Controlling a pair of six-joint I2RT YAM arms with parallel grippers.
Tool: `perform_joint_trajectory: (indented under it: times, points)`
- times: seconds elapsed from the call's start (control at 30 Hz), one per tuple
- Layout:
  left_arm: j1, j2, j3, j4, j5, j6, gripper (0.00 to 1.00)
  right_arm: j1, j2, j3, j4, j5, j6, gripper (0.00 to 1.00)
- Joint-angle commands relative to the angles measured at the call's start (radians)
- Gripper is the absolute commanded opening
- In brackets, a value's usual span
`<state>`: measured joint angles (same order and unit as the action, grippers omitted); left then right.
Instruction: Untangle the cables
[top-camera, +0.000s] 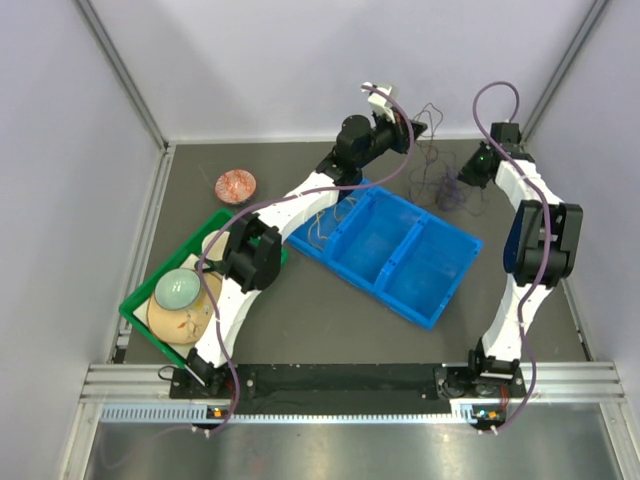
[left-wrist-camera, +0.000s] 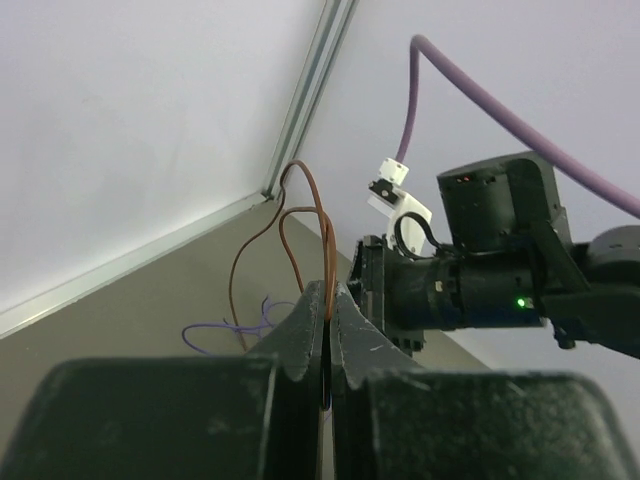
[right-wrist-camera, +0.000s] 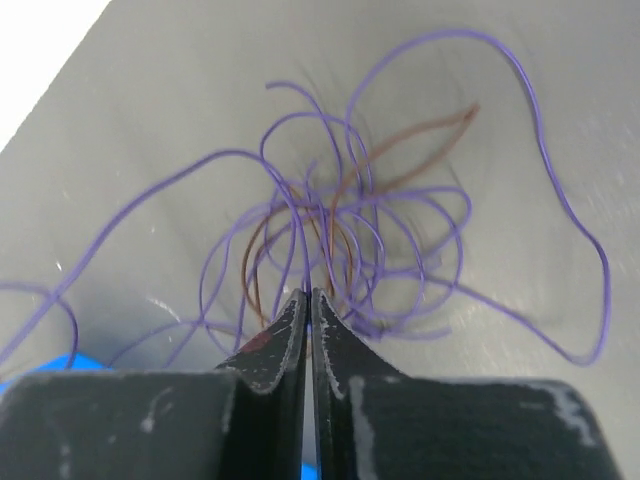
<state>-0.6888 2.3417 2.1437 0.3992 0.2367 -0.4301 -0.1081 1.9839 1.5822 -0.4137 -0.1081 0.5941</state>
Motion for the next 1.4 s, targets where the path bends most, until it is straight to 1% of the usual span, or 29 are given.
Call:
perform_joint_trajectory:
  times: [0.0,0.1,0.13,0.2,0.33,0.37,0.43,0.5,0.6,0.73,0.8,0.9,1.17,1.37]
  points:
    - [0.014,-0.097,-0.008,0.017,-0.004,0.044,0.00,-0.019,0.013,0.078,0.006,-0.018,-0.002,0.00]
    - [0.034,-0.128,-0.039,0.020,-0.004,0.042,0.00,-0.059,-0.071,0.055,0.022,-0.005,0.025,0.00]
    - [0.040,-0.146,-0.062,0.026,-0.008,0.047,0.00,-0.076,-0.130,0.027,0.033,-0.002,0.050,0.00]
    - [0.060,-0.168,-0.087,0.036,-0.019,0.050,0.00,-0.125,-0.180,0.012,0.038,-0.021,0.085,0.00]
    - [0.101,-0.222,-0.148,0.072,-0.023,0.027,0.00,-0.179,-0.308,0.002,0.044,-0.019,0.105,0.00]
    - [0.106,-0.226,-0.153,0.079,-0.023,0.024,0.00,-0.188,-0.354,0.007,0.043,-0.013,0.108,0.00]
    - [0.124,-0.236,-0.163,0.087,-0.034,0.016,0.00,-0.212,-0.391,0.019,0.041,-0.002,0.133,0.00]
    - [0.136,-0.226,-0.165,0.099,-0.066,0.007,0.00,-0.240,-0.425,0.038,0.035,-0.034,0.165,0.00]
    - [0.182,-0.190,-0.110,0.073,-0.068,-0.028,0.00,-0.263,-0.463,0.073,0.033,-0.062,0.191,0.00]
    - [0.245,-0.163,-0.100,0.096,-0.079,-0.108,0.00,-0.286,-0.500,0.102,0.033,-0.036,0.213,0.00]
    - [0.258,-0.148,-0.103,0.101,-0.077,-0.137,0.00,-0.289,-0.507,0.108,0.033,-0.018,0.208,0.00]
    - [0.265,-0.131,-0.108,0.098,-0.079,-0.134,0.00,-0.297,-0.507,0.107,0.027,-0.001,0.207,0.00]
    - [0.268,-0.117,-0.134,0.130,-0.030,-0.162,0.00,-0.311,-0.488,0.021,0.026,0.045,0.167,0.00]
    - [0.270,-0.130,-0.146,0.145,0.004,-0.202,0.00,-0.311,-0.473,-0.097,0.024,0.105,0.131,0.00]
